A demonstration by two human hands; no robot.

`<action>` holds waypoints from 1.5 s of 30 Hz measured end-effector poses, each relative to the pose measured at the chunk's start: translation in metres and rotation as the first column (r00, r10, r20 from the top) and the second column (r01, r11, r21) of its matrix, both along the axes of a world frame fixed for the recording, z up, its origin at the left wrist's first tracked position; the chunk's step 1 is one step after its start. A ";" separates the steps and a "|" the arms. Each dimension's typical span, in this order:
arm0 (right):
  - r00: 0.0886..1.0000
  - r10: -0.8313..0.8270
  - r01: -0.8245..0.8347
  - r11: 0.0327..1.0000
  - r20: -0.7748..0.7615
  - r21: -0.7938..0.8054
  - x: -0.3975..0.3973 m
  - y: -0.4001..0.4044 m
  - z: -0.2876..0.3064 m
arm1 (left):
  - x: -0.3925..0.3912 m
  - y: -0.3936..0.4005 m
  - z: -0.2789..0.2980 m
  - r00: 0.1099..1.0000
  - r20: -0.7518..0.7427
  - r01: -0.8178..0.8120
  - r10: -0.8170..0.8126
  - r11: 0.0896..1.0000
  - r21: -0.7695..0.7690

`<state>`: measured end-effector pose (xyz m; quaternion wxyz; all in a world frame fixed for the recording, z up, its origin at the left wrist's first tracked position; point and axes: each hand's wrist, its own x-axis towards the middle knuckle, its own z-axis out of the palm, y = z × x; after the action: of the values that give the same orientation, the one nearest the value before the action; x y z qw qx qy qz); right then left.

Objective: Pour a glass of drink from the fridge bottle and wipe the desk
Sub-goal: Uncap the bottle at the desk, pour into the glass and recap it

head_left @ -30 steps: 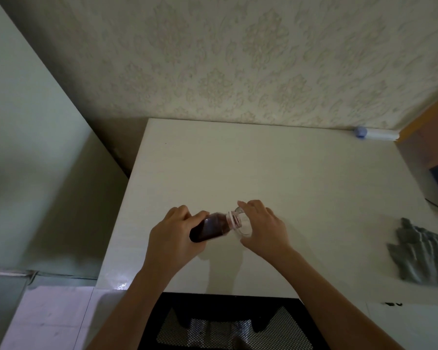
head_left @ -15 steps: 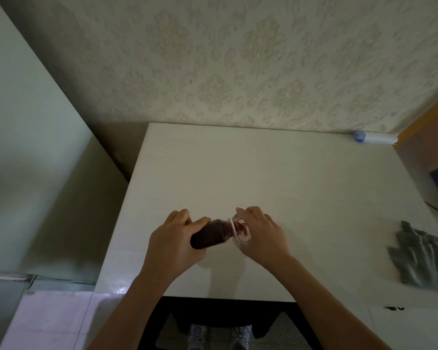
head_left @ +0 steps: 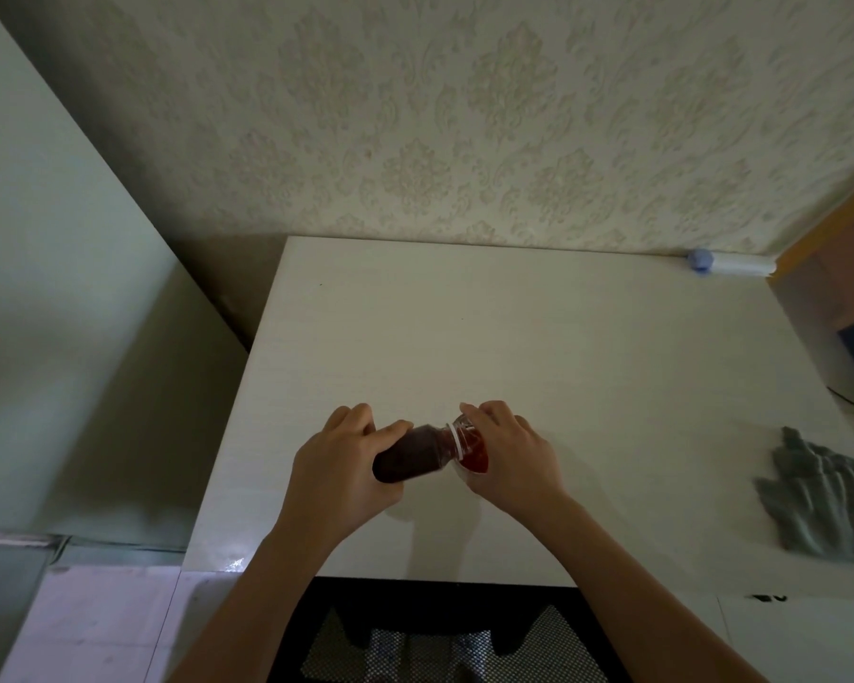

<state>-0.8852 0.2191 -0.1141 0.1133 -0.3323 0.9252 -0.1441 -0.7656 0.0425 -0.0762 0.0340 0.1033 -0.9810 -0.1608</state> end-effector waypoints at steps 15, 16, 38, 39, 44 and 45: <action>1.000 -0.014 0.015 0.999 0.028 -0.038 0.001 0.002 -0.002 | 0.002 0.001 -0.006 0.999 -0.041 -0.022 0.022 1.000 0.012; 1.000 -0.013 0.015 0.999 0.027 -0.041 0.002 0.002 -0.002 | 0.003 0.001 -0.007 0.999 -0.046 -0.019 0.020 1.000 0.008; 0.982 -0.141 0.151 0.986 0.127 -0.071 0.008 0.015 -0.040 | 0.014 0.022 -0.053 0.893 0.017 -0.335 0.449 0.640 0.692; 0.981 -0.143 0.152 0.987 0.130 -0.056 0.008 0.016 -0.044 | 0.015 0.023 -0.055 0.890 0.018 -0.338 0.455 0.633 0.696; 0.978 -0.163 0.167 0.986 0.134 -0.018 0.009 0.017 -0.059 | 0.021 0.021 -0.061 0.878 0.047 -0.363 0.476 0.600 0.713; 0.976 -0.167 0.171 0.985 0.137 -0.013 0.009 0.018 -0.061 | 0.022 0.020 -0.063 0.876 0.050 -0.368 0.481 0.595 0.714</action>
<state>-0.8760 0.2371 -0.1753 0.1588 -0.2432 0.9385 -0.1869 -0.7438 0.0623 -0.1388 0.1019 0.3267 -0.7847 -0.5169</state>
